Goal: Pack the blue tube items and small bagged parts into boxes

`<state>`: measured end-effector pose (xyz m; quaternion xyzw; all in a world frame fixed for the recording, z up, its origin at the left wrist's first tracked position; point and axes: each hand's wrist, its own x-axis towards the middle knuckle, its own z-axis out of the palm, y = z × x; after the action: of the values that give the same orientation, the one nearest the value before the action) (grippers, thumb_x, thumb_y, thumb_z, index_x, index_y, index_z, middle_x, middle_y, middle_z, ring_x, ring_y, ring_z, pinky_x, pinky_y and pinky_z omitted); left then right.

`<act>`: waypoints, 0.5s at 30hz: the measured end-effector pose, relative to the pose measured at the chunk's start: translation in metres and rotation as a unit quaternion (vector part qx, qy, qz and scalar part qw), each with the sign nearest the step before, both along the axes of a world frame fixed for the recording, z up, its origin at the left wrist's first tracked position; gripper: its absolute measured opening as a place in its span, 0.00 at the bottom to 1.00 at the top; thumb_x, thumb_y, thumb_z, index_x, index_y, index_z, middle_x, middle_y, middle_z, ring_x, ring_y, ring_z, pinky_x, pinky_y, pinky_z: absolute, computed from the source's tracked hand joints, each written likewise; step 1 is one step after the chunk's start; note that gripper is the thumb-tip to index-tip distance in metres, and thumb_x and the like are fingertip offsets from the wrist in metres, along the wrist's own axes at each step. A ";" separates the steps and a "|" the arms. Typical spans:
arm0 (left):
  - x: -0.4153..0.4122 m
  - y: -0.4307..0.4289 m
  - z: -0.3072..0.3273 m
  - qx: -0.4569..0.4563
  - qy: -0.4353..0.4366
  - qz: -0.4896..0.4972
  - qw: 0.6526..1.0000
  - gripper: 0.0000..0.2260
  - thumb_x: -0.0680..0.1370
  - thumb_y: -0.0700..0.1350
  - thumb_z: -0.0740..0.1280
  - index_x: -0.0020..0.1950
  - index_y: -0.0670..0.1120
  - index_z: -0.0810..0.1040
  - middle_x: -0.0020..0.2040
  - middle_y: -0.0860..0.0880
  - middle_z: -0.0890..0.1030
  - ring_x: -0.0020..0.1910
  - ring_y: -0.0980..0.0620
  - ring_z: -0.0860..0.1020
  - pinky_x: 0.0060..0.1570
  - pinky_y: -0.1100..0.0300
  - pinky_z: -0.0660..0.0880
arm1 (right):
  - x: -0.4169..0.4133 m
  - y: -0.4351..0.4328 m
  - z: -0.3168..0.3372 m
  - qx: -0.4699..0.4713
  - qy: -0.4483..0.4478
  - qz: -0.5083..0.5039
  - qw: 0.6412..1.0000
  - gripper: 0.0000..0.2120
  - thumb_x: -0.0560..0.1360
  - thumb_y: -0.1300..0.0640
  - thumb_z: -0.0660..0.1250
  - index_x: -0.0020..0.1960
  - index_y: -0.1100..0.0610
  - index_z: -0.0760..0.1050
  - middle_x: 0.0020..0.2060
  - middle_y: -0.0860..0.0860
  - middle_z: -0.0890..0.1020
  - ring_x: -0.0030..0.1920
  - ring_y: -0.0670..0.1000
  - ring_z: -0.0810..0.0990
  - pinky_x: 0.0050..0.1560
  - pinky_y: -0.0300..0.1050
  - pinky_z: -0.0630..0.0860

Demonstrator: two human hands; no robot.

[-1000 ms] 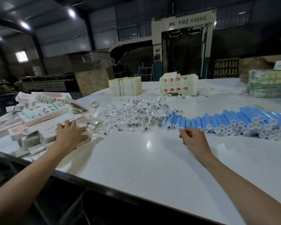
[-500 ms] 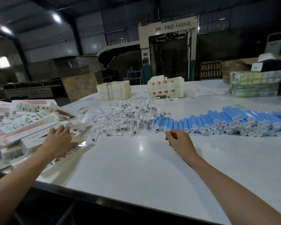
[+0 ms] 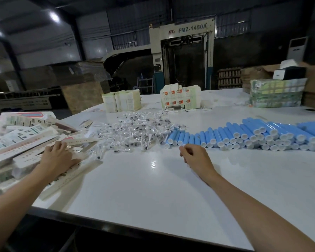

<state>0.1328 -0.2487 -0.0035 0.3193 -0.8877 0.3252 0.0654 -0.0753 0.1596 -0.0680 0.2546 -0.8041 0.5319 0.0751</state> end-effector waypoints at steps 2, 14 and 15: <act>-0.003 0.003 0.004 -0.004 -0.015 0.014 1.000 0.29 0.85 0.69 0.52 0.76 0.54 0.76 0.77 0.47 0.68 0.79 0.45 0.64 0.72 0.50 0.69 | 0.000 0.001 0.000 -0.001 -0.001 0.001 1.000 0.18 0.83 0.48 0.65 0.38 0.55 0.78 0.33 0.57 0.81 0.39 0.62 0.81 0.46 0.60 0.80; -0.025 0.029 0.029 -0.035 0.118 -0.162 0.979 0.24 0.88 0.58 0.58 0.43 0.44 0.82 0.47 0.44 0.84 0.48 0.43 0.82 0.45 0.50 0.77 | 0.001 -0.001 0.001 0.011 0.001 -0.002 1.000 0.17 0.83 0.49 0.65 0.39 0.56 0.79 0.34 0.57 0.81 0.39 0.62 0.81 0.46 0.60 0.80; -0.029 0.036 0.036 0.023 0.168 -0.201 0.965 0.25 0.88 0.56 0.59 0.36 0.44 0.77 0.36 0.45 0.80 0.35 0.44 0.80 0.35 0.53 0.74 | 0.001 -0.001 0.001 0.013 0.004 -0.006 1.000 0.17 0.83 0.48 0.65 0.39 0.55 0.79 0.34 0.57 0.81 0.39 0.62 0.80 0.45 0.59 0.80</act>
<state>0.1035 -0.2127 0.0324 0.1860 -0.9170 0.2265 0.2707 -0.0743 0.1590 -0.0667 0.2529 -0.8122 0.5198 0.0784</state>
